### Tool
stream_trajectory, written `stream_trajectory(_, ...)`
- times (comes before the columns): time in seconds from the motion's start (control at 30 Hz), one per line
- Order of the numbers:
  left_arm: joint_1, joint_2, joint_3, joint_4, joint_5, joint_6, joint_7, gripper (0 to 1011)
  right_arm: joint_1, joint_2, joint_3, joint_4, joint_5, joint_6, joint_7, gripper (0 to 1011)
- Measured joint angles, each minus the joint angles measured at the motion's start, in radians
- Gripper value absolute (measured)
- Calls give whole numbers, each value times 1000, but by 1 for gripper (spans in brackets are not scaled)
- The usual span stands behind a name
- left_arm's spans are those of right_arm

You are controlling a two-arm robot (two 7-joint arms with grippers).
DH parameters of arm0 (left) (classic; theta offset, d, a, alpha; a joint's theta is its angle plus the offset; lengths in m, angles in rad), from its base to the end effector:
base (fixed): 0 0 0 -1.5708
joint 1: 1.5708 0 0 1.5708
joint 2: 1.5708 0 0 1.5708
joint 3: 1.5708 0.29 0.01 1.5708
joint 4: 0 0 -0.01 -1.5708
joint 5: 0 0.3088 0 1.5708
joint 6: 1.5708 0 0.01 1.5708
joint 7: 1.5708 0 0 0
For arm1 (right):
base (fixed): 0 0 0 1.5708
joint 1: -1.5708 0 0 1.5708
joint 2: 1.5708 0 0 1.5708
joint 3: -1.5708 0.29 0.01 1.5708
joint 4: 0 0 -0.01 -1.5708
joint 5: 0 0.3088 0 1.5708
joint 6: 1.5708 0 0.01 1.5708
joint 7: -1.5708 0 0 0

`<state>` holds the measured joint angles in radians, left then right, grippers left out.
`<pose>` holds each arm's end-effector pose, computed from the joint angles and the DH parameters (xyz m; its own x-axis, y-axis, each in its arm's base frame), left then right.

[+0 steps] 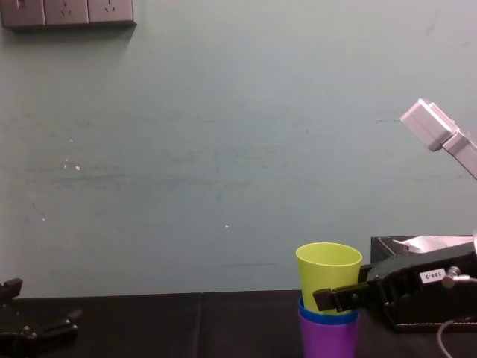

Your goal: Stack the three plastic cups sequentially using one hand.

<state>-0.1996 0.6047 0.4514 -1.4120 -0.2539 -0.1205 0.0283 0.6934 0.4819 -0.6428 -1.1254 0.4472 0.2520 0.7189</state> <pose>0.3581 0.0827 -0.3022 0.2922 0.8803 0.3738 -0.9553 0.2873 0.0702 0.4797 -0.0472 -0.2124 0.8283 -0.5589 0.0383 0.5287 0.7573 -0.3832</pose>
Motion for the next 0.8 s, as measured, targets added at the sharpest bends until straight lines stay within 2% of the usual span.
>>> stream_trajectory(0.13, 0, 0, 0, 0, 0, 0, 0, 1010, 0, 0, 0, -1, 0, 0, 0, 711)
stream_trajectory(0.2, 0, 0, 0, 0, 0, 0, 0, 1010, 0, 0, 0, -1, 0, 0, 0, 742)
stream_trajectory(0.33, 0, 0, 0, 0, 0, 0, 0, 1010, 0, 1, 0, -1, 0, 0, 0, 869)
stream_trajectory(0.53, 0, 0, 0, 0, 0, 0, 0, 1010, 1, 1, 0, -2, 0, 0, 0, 1003)
stream_trajectory(0.8, 0, 0, 0, 0, 0, 0, 0, 1010, 1, 2, 0, -3, 0, 0, 0, 1002)
